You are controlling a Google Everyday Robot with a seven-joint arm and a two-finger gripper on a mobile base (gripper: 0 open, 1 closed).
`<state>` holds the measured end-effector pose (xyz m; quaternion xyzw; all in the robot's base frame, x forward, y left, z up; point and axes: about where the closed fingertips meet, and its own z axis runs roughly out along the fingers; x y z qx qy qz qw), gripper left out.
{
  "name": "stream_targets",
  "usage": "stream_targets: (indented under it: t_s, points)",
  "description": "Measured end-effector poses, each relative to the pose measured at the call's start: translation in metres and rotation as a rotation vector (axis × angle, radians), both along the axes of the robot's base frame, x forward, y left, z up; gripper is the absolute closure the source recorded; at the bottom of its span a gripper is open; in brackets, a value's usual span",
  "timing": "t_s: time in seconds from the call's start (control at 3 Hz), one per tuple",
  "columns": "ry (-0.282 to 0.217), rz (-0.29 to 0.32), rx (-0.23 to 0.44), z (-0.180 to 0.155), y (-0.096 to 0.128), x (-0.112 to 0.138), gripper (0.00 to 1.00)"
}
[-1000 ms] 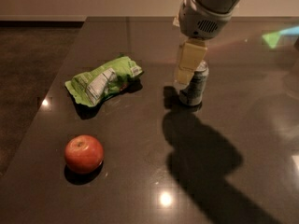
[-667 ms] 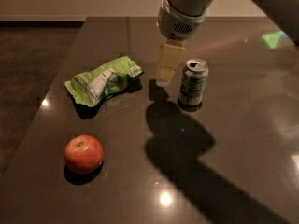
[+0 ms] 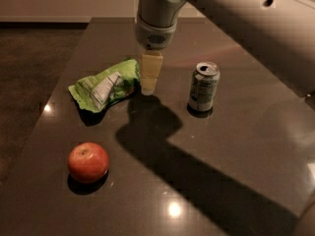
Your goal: Move green rice chip bag near 7up can
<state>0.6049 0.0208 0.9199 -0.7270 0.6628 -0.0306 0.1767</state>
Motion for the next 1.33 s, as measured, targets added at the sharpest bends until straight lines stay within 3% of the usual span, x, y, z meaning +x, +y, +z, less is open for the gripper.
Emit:
stream_targets:
  t_s: [1.0,1.33]
  points:
    - [0.032,0.085,-0.099,-0.041,0.045,0.018,0.0]
    - [0.039,0.116,-0.126,-0.048,0.055,0.016,0.18]
